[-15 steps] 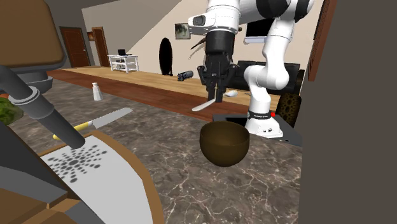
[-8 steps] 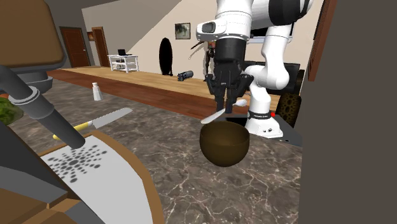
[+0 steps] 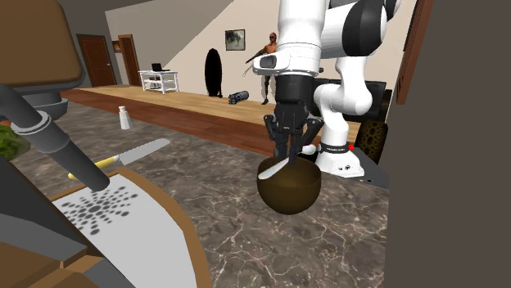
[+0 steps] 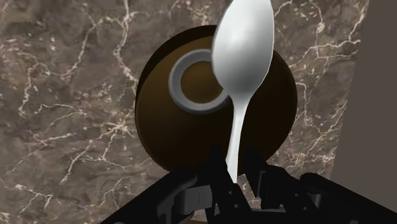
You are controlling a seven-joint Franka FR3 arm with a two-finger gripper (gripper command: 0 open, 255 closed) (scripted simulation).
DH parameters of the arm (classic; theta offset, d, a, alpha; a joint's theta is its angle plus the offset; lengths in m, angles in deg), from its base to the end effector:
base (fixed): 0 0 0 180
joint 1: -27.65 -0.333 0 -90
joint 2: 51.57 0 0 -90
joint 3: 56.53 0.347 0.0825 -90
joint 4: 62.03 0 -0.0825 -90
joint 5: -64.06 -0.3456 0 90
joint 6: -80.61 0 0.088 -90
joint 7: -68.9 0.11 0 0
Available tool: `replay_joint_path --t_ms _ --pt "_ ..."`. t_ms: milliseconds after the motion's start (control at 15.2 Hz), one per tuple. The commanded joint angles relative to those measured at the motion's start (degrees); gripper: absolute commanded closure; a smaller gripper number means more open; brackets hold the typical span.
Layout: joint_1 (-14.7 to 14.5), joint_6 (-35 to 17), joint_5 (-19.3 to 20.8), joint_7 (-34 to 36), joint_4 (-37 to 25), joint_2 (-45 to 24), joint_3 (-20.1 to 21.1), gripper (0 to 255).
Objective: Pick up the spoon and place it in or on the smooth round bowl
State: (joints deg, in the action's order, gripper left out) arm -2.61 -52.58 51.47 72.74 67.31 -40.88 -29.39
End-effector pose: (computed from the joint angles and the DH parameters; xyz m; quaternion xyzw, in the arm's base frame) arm 0.2437 0.4094 0.5015 -0.9124 -0.3891 -0.0788 0.0999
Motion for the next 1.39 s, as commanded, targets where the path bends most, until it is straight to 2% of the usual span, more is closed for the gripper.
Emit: replay_joint_path --t_ms 0,132,594,660,990,1254,1320 --pt "-0.01 -1.64 0.11 -0.02 0.98 -0.67 0.18 255" --pt "-0.01 -3.04 0.24 0.02 1.78 -1.30 0.35 255" --pt "-0.02 -3.04 0.24 0.02 1.78 -1.30 0.35 255" --pt "-0.02 -3.05 0.24 0.02 1.79 -1.30 0.35 0" --pt "-0.02 -3.05 0.24 0.02 1.79 -1.30 0.35 0" --pt "-0.08 4.47 -1.41 -1.31 -0.73 3.81 -1.28 0" --pt "-0.09 4.46 -1.41 -1.31 -0.73 3.81 -1.29 0"
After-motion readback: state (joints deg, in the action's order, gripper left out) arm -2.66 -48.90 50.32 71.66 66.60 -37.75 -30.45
